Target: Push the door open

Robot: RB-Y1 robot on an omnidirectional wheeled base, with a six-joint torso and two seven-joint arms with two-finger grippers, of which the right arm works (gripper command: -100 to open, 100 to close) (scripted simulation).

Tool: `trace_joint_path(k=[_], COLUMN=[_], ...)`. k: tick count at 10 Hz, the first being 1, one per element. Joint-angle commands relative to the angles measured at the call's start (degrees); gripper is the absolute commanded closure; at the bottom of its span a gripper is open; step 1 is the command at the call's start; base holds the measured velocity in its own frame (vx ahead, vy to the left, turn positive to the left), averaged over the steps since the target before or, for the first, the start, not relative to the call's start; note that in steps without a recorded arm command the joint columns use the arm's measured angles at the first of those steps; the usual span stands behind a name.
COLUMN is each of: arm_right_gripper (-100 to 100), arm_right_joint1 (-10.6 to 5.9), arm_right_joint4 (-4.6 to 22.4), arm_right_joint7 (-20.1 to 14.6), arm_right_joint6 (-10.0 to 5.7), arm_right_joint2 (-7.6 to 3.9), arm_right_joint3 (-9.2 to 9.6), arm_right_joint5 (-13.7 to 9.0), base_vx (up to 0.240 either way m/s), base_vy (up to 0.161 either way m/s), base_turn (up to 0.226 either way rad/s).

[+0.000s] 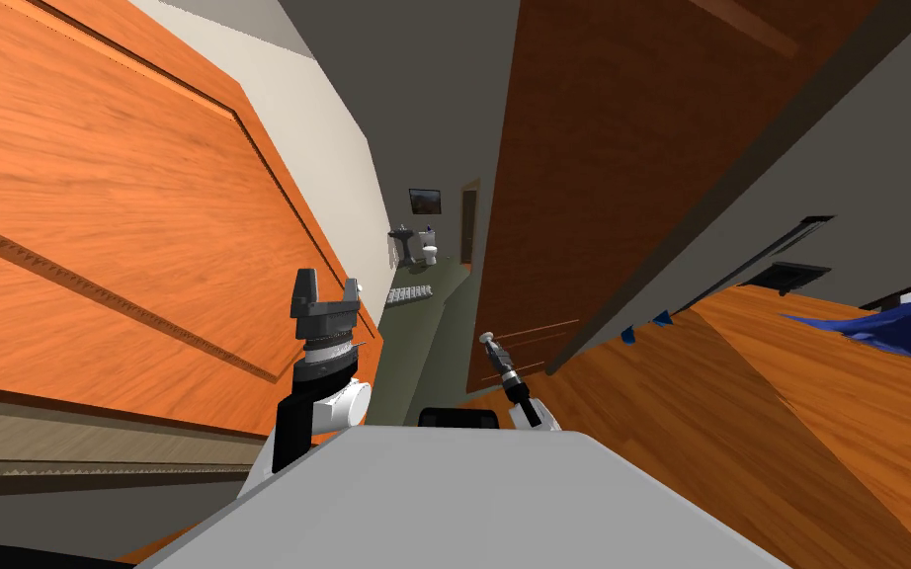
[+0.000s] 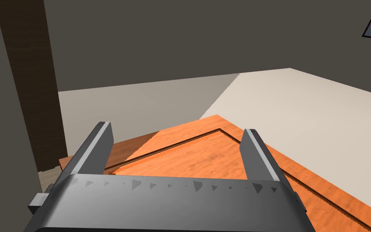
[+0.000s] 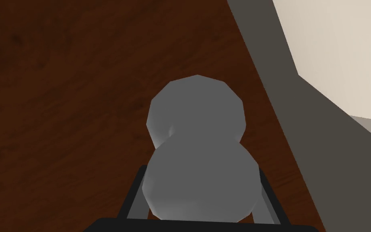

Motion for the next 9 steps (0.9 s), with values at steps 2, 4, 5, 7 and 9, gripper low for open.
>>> trace_joint_path(k=[2, 4, 5, 7, 9], arm_right_gripper=[100, 100, 100, 100, -100], arm_right_joint1=[-0.46, -0.5, -0.53, -0.57, -0.67], arm_right_joint4=[-0.2, -0.2, -0.1, -0.1, 0.0], arm_right_joint7=[-4.4, -7.2, -8.7, -11.6, -7.4], arm_right_joint6=[0.08, 0.03, -0.02, -0.07, -0.3], arm_right_joint2=[-0.49, -0.6, -0.71, -0.79, -0.44], arm_right_joint3=[-0.7, -0.73, -0.75, -0.78, -0.97], arm_right_joint5=[-3.0, -4.2, -5.5, -6.9, -4.3], base_vx=[0.045, 0.032, 0.045, 0.046, -0.018], base_vy=[0.01, 0.005, -0.007, 0.001, 0.005], base_turn=[0.057, 0.032, 0.077, 0.025, -0.083])
